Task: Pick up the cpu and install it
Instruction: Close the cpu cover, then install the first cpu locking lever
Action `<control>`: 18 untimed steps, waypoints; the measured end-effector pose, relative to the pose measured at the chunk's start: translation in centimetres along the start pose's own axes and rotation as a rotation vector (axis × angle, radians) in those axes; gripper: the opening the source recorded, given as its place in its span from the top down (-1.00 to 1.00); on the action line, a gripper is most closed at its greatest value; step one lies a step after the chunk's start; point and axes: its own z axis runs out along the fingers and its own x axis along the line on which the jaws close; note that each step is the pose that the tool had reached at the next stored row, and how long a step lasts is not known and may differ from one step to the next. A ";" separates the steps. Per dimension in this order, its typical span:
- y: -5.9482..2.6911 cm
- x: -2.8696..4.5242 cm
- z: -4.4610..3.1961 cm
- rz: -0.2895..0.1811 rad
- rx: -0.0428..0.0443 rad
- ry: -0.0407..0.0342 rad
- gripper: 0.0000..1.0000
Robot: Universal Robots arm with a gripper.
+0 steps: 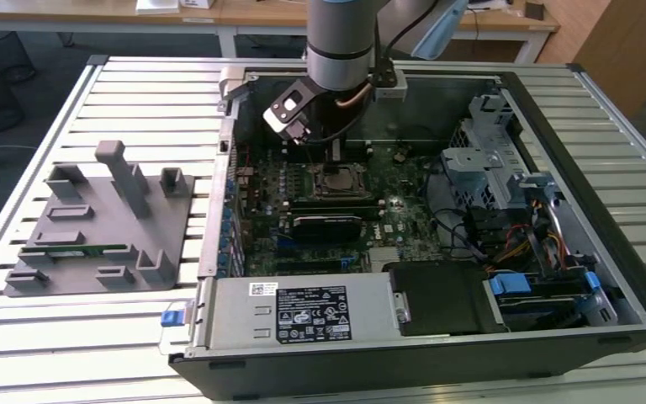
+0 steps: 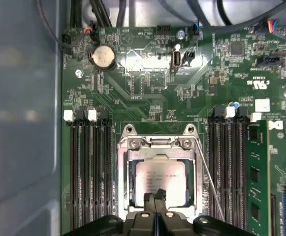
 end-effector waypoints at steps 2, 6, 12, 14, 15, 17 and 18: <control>0.04 -0.04 -0.03 0.000 0.0002 0.0002 0.79; 0.79 -0.10 0.00 0.000 0.0033 -0.0002 0.79; 1.53 -0.09 0.04 0.000 0.0036 -0.0001 0.79; 1.72 -0.08 0.05 0.000 0.0036 -0.0001 0.79; 1.80 -0.08 0.06 0.000 0.0036 -0.0001 0.79; 1.93 -0.08 0.06 0.000 0.0036 -0.0001 0.79; 1.94 -0.08 0.06 0.000 0.0036 -0.0002 0.79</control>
